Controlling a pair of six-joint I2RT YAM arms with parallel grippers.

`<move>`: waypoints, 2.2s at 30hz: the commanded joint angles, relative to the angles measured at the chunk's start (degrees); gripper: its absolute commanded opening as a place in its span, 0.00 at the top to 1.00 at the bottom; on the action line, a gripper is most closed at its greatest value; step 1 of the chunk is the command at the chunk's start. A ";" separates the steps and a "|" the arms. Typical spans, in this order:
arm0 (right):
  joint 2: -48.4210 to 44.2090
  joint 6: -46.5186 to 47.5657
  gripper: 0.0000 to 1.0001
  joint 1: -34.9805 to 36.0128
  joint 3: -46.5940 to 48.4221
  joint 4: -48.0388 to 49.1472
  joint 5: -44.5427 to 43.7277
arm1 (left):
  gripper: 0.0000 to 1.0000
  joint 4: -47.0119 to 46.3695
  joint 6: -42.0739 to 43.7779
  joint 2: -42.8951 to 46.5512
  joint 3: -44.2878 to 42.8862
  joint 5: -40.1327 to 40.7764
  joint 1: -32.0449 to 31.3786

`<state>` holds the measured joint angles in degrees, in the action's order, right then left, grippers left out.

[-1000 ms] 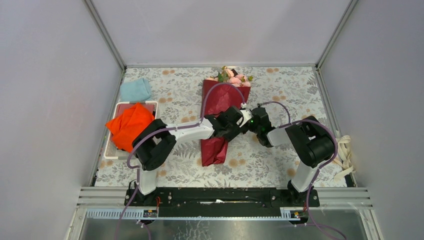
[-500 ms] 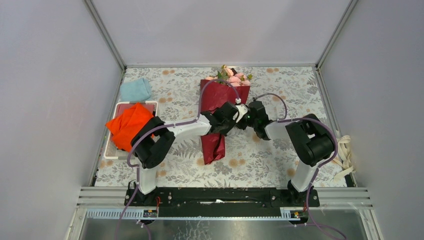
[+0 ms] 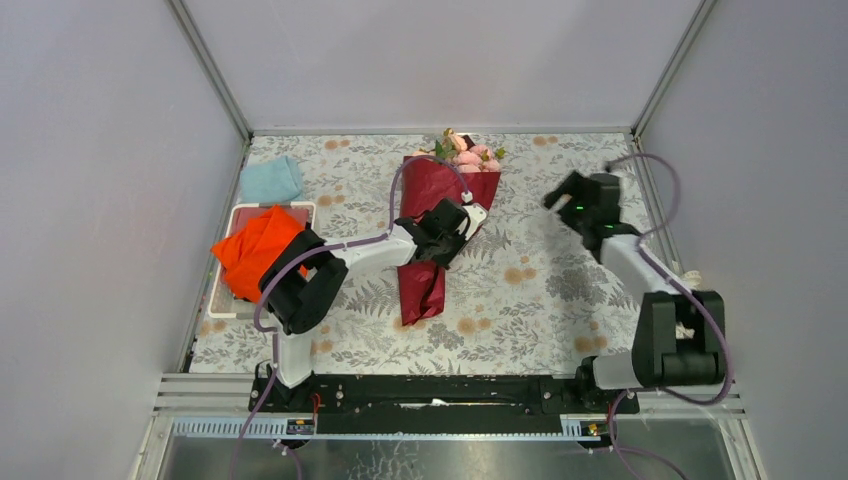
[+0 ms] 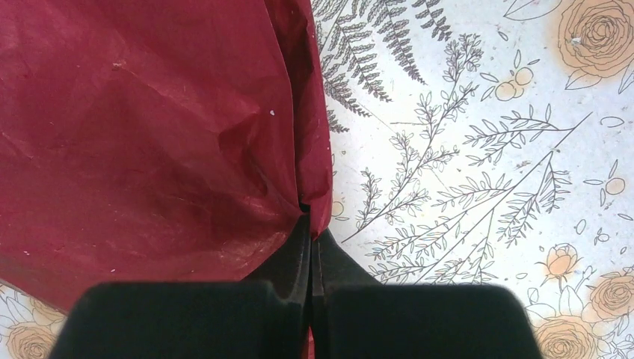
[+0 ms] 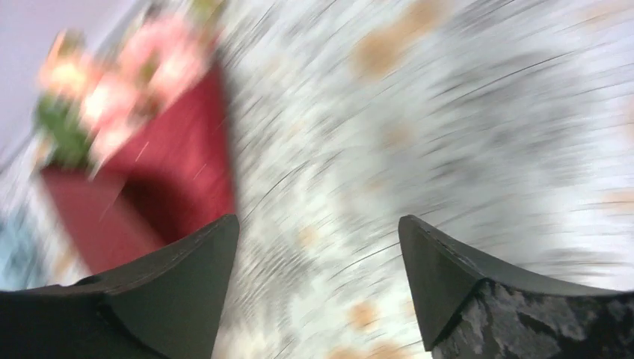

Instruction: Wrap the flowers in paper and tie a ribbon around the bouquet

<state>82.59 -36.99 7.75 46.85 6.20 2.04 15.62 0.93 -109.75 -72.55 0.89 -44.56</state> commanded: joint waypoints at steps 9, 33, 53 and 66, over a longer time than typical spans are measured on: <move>-6.21 8.60 0.00 -33.88 -10.17 -5.14 -26.17 | 1.00 -1.01 -0.75 1.60 0.55 -0.62 0.41; 4.30 3.62 0.67 -41.44 -12.57 -2.07 7.11 | 1.00 0.24 1.77 2.80 0.64 -1.10 0.46; 6.98 6.54 1.00 -2.84 2.94 -10.99 21.85 | 1.00 1.39 2.21 3.63 0.79 0.83 1.58; -17.98 21.76 1.00 -2.04 37.36 -29.47 16.40 | 1.00 2.04 2.42 3.15 0.29 0.78 2.04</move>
<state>73.01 -21.47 5.67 72.53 -19.49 22.11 17.56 2.50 -108.03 -72.07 0.58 -43.27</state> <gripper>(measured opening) 0.011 0.007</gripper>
